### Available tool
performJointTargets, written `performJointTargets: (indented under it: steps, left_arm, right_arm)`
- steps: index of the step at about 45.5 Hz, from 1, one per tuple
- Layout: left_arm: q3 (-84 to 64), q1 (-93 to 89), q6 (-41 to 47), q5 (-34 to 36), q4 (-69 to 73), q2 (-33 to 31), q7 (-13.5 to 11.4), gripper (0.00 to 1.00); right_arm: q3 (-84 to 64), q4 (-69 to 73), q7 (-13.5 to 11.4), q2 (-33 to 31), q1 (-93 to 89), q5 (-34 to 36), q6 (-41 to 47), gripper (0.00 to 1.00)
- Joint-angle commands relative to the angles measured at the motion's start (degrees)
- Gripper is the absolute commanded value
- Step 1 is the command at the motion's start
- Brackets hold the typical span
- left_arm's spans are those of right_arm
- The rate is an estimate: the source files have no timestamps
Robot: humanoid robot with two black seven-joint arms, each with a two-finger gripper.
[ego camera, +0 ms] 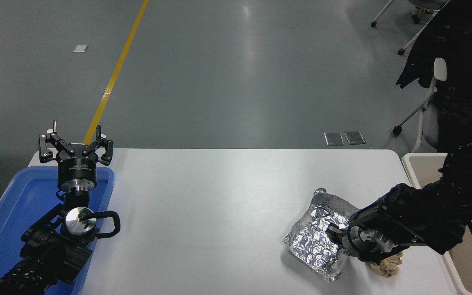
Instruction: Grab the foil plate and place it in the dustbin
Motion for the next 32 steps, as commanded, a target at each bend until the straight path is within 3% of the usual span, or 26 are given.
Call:
performJointTargets:
  steps: [1, 22, 32]
  left_arm:
    - [0.0, 0.0, 0.0, 0.0, -0.1, 0.0, 0.0, 0.99]
    - [0.0, 0.0, -0.1, 0.1, -0.1, 0.0, 0.1, 0.99]
    - [0.0, 0.1, -0.1, 0.1, -0.1, 0.2, 0.1, 0.99]
  right_arm:
    - [-1.0, 0.6, 0.1, -0.4, 2.2, -1.5, 2.5, 0.0]
    - [-7.9, 18.2, 0.0, -7.9, 25.5, -5.1, 3.2, 0.0]
    - [-12.0, 26.5, 0.0, -11.5, 42.4, -5.0, 10.8, 0.0]
